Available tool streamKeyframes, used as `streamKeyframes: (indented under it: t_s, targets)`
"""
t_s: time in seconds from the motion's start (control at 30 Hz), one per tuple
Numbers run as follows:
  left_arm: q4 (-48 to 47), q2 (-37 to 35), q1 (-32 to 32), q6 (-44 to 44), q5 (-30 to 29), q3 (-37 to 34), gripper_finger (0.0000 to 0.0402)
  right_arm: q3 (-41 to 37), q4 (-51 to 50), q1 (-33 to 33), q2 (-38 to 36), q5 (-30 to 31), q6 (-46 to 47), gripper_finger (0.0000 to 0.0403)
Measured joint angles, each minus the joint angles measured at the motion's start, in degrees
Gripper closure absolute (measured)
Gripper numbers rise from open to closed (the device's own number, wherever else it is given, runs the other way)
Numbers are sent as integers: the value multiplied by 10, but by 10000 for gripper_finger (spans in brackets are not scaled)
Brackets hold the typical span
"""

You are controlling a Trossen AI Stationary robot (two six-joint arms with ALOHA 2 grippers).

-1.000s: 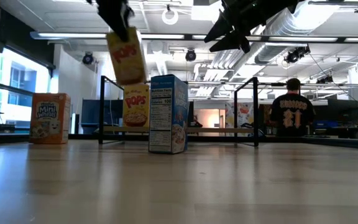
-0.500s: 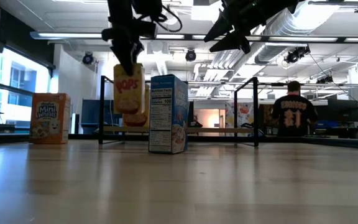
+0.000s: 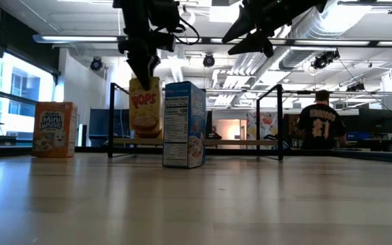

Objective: Stack cereal on shelf
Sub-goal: Put the yellow cereal box on the shelf aligned with the other yellow cereal boxes

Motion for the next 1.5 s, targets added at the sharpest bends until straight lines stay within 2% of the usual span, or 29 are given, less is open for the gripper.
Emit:
streamKeyframes:
  t_s: [0.6, 0.87, 1.07, 1.23, 1.33, 1.4, 1.5]
  targets:
    - [18, 3, 9, 10, 21, 0, 204, 0, 0, 8, 0, 5, 2, 199]
    - [15, 1, 9, 33, -11, 0, 192, 0, 0, 8, 0, 5, 2, 199]
    - [19, -16, 9, 35, -10, 23, 192, 0, 0, 8, 0, 17, 2, 199]
    - [10, -25, 11, 35, -13, 82, 192, 0, 4, 8, 0, 29, 2, 199]
    - [23, -45, 14, -3, -15, 107, 198, 0, 22, 8, 0, 25, 3, 199]
    - [51, -71, 21, -41, 21, 107, 213, 0, 39, 8, 0, 19, 14, 199]
    - [108, -124, 38, -105, 77, 91, 258, 0, 62, 8, 1, 13, 22, 199]
